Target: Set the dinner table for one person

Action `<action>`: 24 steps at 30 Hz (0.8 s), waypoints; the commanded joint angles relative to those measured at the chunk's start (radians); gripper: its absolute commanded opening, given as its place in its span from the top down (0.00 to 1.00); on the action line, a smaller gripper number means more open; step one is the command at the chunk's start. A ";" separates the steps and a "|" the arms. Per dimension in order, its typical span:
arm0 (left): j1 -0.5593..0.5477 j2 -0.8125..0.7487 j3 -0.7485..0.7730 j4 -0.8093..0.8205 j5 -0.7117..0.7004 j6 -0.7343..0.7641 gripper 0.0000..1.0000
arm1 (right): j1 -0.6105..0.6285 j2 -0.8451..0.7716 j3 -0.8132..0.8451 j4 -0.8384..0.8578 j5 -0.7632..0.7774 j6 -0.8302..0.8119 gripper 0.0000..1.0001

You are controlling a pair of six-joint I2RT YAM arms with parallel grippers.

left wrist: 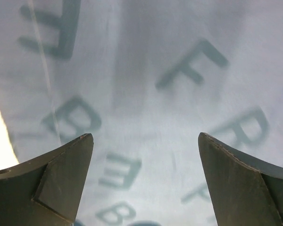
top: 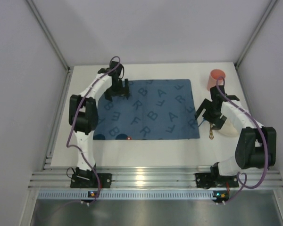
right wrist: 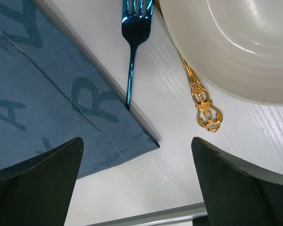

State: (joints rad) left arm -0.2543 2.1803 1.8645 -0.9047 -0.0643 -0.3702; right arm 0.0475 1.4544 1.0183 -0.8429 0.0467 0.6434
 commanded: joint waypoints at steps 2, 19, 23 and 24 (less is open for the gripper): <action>-0.033 -0.171 -0.068 -0.002 0.015 -0.006 0.02 | -0.009 0.030 -0.024 0.097 -0.001 0.120 0.04; -0.109 -0.441 -0.372 -0.013 0.003 -0.010 0.03 | -0.011 0.187 -0.034 0.234 0.133 0.236 0.32; -0.111 -0.465 -0.395 -0.026 0.000 -0.001 0.02 | -0.009 0.247 -0.023 0.235 0.153 0.242 0.40; -0.111 -0.467 -0.396 -0.029 -0.002 0.001 0.02 | -0.009 0.265 -0.021 0.238 0.156 0.242 0.42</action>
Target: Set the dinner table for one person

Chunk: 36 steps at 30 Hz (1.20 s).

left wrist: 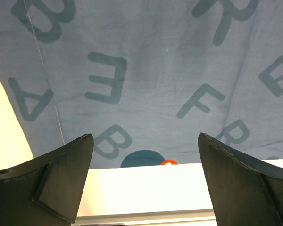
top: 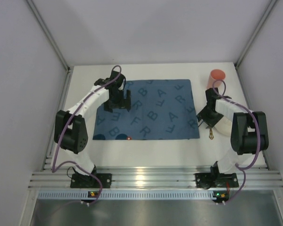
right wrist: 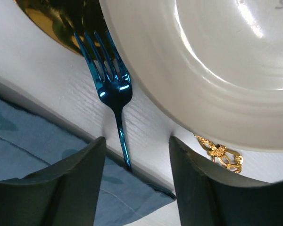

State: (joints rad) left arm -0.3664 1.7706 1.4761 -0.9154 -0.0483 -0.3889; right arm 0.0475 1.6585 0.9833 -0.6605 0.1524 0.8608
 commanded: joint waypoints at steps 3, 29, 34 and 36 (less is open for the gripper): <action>0.001 -0.066 -0.013 -0.025 -0.019 0.019 0.03 | -0.008 0.086 0.024 0.059 0.065 0.011 0.68; -0.014 -0.082 -0.043 0.029 0.042 -0.064 0.03 | 0.000 -0.115 0.270 -0.155 0.230 -0.339 1.00; -0.025 -0.096 -0.030 0.041 0.044 -0.088 0.03 | 0.050 -0.109 0.380 -0.198 0.157 -0.402 1.00; -0.029 -0.102 -0.031 0.035 0.038 -0.099 0.03 | 0.071 -0.083 0.448 -0.241 0.147 -0.431 1.00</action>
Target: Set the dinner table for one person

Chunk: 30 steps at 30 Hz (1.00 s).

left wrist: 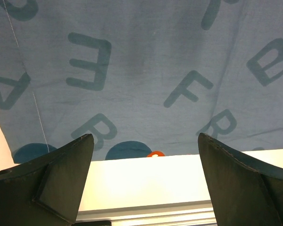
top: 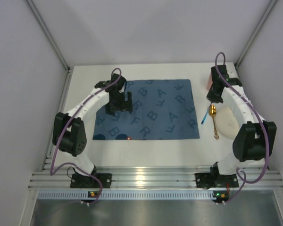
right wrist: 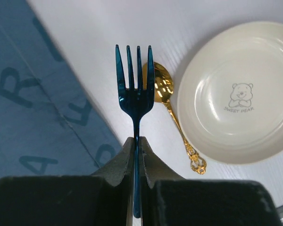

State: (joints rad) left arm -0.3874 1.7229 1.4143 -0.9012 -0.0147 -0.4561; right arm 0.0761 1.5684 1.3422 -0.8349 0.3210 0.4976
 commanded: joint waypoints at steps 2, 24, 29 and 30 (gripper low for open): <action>-0.010 -0.066 0.026 0.021 -0.005 -0.044 0.03 | 0.063 0.015 0.124 -0.046 -0.133 -0.097 1.00; 0.005 -0.635 -0.166 -0.280 -0.467 -0.289 0.02 | 0.605 0.728 0.727 0.591 -0.789 0.513 1.00; 0.005 -0.746 -0.190 -0.321 -0.476 -0.289 0.02 | 0.672 0.864 0.850 0.618 -0.749 0.601 1.00; 0.005 -0.756 -0.189 -0.341 -0.482 -0.289 0.02 | 0.691 0.878 0.856 0.631 -0.740 0.613 1.00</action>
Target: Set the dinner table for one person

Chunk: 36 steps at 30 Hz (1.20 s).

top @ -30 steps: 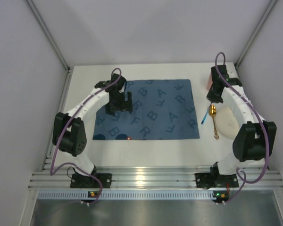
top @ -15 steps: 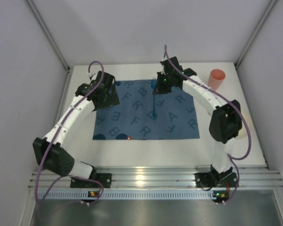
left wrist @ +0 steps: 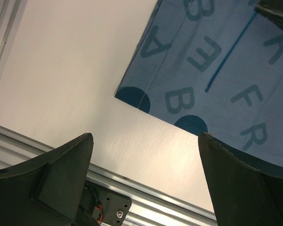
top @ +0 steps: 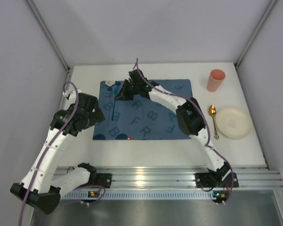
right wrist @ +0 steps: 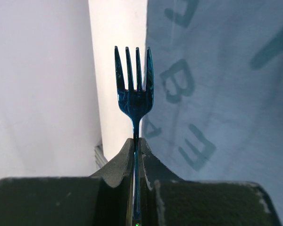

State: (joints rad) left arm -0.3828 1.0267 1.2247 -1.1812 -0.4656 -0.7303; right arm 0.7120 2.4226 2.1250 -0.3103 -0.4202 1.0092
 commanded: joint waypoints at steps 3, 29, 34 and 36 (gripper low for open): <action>0.001 -0.089 0.006 -0.089 -0.042 -0.001 0.02 | 0.084 0.069 0.076 0.117 0.018 0.137 1.00; -0.002 -0.007 0.062 0.015 0.110 0.051 0.02 | 0.018 -0.207 -0.117 -0.033 0.098 -0.153 0.19; -0.059 0.162 0.157 0.122 0.124 0.071 0.02 | -0.139 -0.647 -0.480 -0.188 0.340 -0.343 0.16; -0.086 0.234 0.186 0.153 0.128 0.074 0.02 | -0.218 -0.785 -0.659 -0.184 0.322 -0.410 0.16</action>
State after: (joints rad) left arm -0.4290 1.1877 1.3495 -1.1423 -0.3607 -0.6800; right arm 0.6273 1.8759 1.6257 -0.4442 -0.2001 0.7601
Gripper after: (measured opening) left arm 0.980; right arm 0.841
